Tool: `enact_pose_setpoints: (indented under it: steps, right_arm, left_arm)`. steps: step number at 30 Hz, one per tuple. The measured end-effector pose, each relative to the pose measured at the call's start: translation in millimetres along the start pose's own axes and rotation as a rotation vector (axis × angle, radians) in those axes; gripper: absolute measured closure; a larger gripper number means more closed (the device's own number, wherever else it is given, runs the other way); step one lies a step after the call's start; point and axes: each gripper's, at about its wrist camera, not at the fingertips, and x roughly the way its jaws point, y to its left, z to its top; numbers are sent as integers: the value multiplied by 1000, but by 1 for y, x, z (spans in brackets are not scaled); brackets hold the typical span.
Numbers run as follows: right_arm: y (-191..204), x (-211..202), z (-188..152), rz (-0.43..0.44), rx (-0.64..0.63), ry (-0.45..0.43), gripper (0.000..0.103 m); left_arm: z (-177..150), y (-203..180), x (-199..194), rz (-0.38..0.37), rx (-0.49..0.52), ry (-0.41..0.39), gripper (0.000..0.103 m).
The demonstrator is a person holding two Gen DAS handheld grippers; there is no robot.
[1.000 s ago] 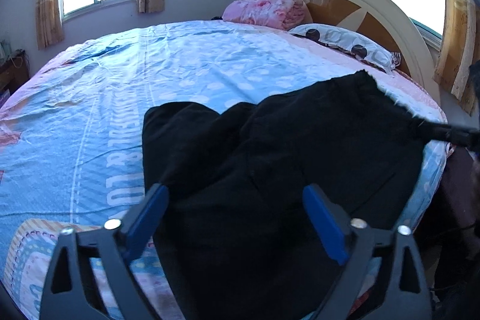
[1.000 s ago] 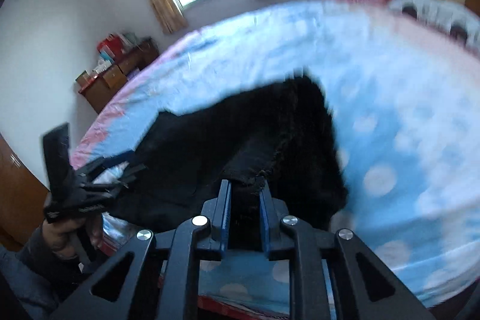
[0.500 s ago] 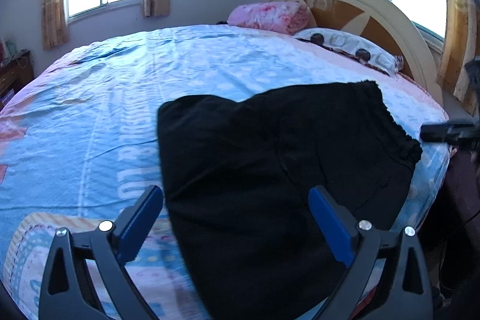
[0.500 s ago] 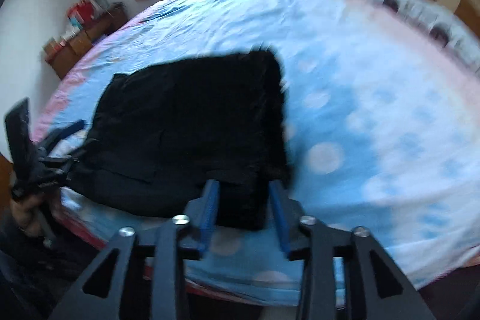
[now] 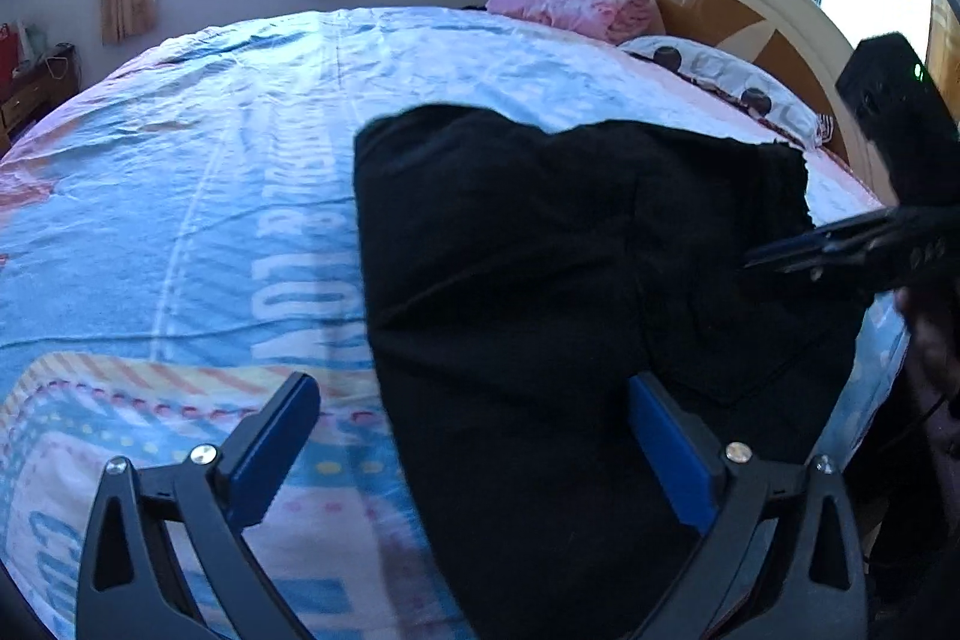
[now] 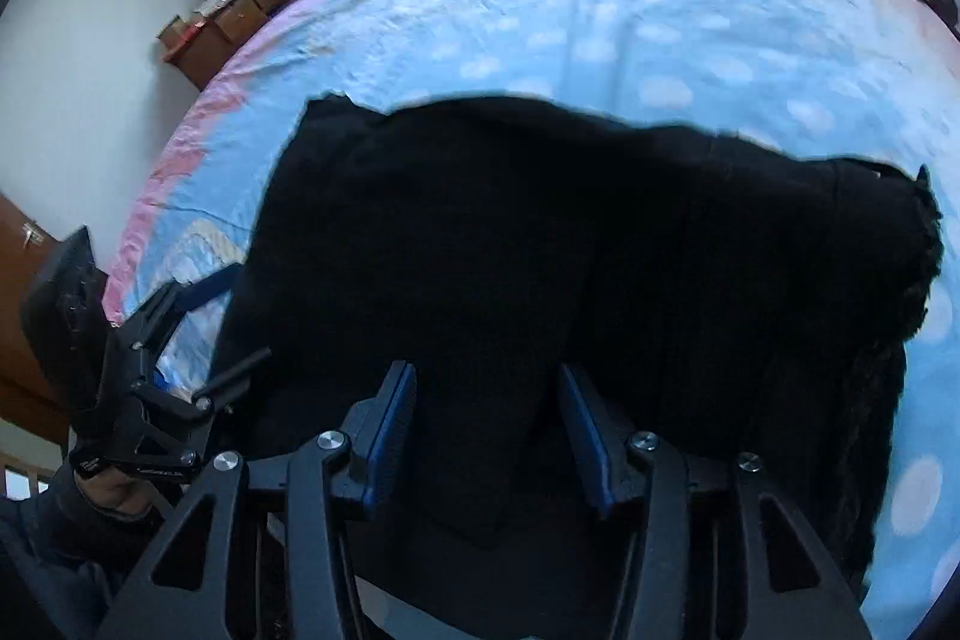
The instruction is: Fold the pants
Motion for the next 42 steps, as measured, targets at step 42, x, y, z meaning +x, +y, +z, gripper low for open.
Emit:
enact_pose_setpoints:
  steps: [42]
  right_arm:
    - [89, 121, 157, 183, -248, 130, 70]
  left_arm:
    - [-1, 8, 6, 24, -54, 50, 0]
